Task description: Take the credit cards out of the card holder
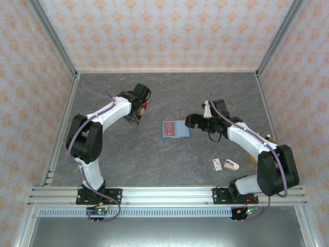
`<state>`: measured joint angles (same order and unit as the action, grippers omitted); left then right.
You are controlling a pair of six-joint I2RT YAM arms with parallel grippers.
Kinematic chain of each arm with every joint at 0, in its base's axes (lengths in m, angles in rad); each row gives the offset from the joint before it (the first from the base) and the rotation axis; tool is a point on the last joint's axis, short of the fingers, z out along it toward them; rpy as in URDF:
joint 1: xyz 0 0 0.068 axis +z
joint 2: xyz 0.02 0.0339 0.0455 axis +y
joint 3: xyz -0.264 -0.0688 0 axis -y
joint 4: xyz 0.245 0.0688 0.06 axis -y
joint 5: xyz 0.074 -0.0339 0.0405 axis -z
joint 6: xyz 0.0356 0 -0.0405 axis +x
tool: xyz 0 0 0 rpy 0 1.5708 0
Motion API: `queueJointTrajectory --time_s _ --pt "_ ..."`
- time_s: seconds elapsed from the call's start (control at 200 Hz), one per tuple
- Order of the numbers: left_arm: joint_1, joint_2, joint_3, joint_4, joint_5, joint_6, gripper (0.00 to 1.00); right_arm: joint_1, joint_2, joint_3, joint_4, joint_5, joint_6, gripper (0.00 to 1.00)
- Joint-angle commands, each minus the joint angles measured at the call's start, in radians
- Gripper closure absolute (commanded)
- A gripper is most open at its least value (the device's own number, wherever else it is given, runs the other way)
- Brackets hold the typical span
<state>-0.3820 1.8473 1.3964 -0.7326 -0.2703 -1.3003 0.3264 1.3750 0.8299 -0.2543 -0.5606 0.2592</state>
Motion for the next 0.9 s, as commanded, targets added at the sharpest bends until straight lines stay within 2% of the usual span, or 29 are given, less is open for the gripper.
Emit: queueJointTrajectory --time_s 0.0,0.195,0.33,0.5,0.581,0.856,0.896 --pt "0.006 0.018 0.021 0.008 -0.033 -0.048 1.00 0.007 0.002 -0.001 0.003 0.003 -0.022 0.07" --pt "0.010 0.021 0.000 0.046 0.011 -0.063 0.96 0.008 0.002 0.002 -0.003 0.005 -0.021 0.07" --pt "0.015 0.028 0.008 0.061 0.044 -0.034 0.80 0.011 0.004 0.000 0.001 0.001 -0.024 0.07" --pt "0.018 0.031 0.037 0.053 0.079 0.022 0.68 0.013 0.008 0.000 0.003 0.005 -0.023 0.07" --pt "0.021 0.019 0.045 0.045 0.081 0.050 0.65 0.015 0.009 -0.001 0.003 0.009 -0.023 0.07" --pt "0.025 -0.154 -0.013 0.045 0.093 0.223 0.63 0.061 0.019 0.007 0.001 0.053 -0.046 0.08" --pt "0.024 -0.188 -0.037 0.043 0.090 0.245 0.57 0.075 0.030 0.015 -0.004 0.068 -0.051 0.08"
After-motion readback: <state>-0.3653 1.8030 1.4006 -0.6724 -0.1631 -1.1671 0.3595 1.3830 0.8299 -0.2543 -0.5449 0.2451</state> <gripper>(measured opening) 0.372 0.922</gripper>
